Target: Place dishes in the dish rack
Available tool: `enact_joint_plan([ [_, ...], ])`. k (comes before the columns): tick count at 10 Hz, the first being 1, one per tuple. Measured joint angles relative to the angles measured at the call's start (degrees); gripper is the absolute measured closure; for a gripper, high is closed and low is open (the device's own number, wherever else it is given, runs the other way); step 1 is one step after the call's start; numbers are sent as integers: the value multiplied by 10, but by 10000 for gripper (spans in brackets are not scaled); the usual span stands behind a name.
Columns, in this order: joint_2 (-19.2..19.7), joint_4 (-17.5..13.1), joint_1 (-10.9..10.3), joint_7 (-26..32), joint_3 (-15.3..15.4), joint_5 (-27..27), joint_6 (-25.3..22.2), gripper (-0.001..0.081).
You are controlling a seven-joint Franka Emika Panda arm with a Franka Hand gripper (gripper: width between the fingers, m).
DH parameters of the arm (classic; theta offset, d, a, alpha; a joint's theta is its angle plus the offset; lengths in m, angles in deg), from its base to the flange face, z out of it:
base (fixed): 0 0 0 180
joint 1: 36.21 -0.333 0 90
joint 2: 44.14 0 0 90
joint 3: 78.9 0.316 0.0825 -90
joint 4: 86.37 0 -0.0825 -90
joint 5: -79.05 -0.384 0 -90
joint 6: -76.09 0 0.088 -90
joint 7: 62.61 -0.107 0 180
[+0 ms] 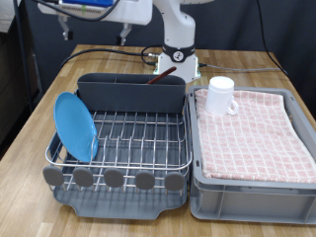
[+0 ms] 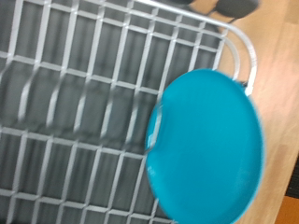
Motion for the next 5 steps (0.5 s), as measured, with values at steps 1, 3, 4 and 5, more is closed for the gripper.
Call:
enact_joint_plan([
  [1,-7,-9,-8,5,11,-1,-36,4],
  [3,-16,-19,-25,10,34,-7,-68,4],
  [4,-22,-19,-33,10,44,-9,-75,4],
  [5,-28,-19,-41,8,56,-14,-80,4],
])
